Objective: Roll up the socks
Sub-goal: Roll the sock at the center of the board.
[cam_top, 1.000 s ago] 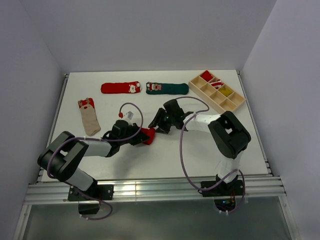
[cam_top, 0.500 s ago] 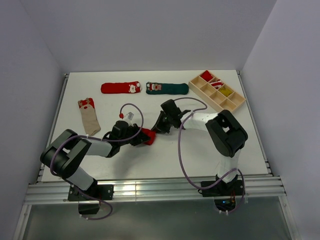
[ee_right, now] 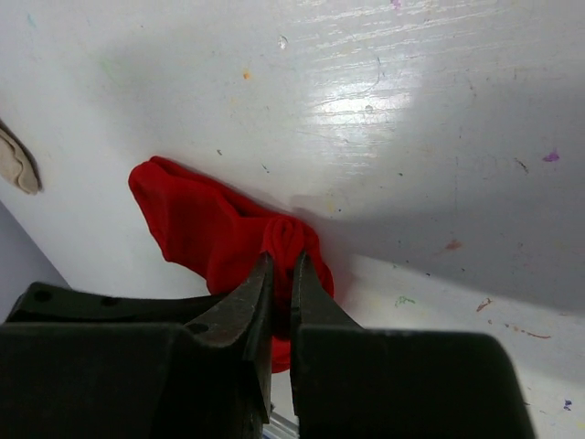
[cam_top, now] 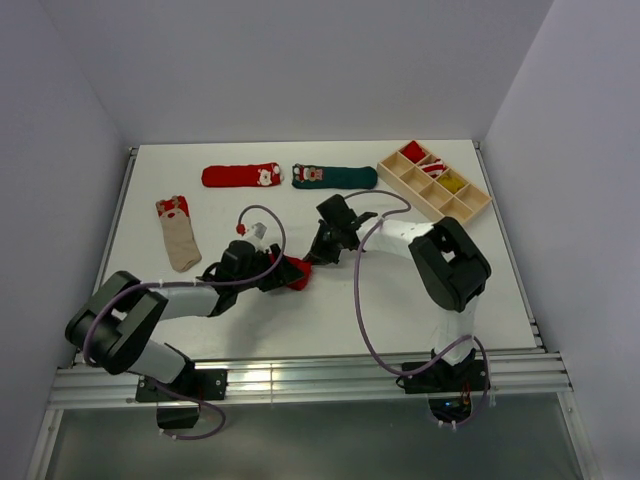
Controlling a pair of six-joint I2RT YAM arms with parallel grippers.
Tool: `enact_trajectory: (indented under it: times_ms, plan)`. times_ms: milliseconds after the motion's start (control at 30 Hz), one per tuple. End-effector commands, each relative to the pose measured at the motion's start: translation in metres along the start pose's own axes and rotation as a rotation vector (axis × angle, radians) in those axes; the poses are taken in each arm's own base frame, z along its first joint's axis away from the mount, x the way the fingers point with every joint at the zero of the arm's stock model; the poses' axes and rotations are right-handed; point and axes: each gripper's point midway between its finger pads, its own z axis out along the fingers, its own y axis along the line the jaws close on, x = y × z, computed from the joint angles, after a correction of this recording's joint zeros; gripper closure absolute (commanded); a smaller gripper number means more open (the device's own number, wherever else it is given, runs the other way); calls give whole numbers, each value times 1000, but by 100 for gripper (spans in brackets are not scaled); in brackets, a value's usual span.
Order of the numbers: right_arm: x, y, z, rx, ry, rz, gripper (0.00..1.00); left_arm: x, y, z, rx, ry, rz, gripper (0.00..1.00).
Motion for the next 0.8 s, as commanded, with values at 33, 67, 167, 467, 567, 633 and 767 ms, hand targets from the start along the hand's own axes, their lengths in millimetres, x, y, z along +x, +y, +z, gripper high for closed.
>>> enact_trajectory:
  times_ms: [33, 67, 167, 467, 567, 633, 767]
  plan:
    - [-5, -6, 4, 70, -19, -30, 100, -24, -18, -13, -41, -98, 151, 26]
    - [-6, -6, 5, 71, -18, -31, 100, -27, -18, -15, -68, -120, 207, 23]
    - [-7, -5, 6, 81, -16, -37, 100, -33, -30, -21, -160, -193, 395, 19]
    - [-9, -3, 8, 86, -4, -51, 100, -9, -50, -8, -413, -234, 856, 16]
    - [-8, -3, 8, 88, 1, -55, 100, 2, -53, 3, -477, -227, 959, 20]
    - [-7, -4, 9, 89, 6, -57, 100, 4, -52, 8, -525, -236, 1002, 22]
    - [-7, -6, 8, 87, 10, -59, 100, 3, -49, 11, -588, -238, 1044, 24]
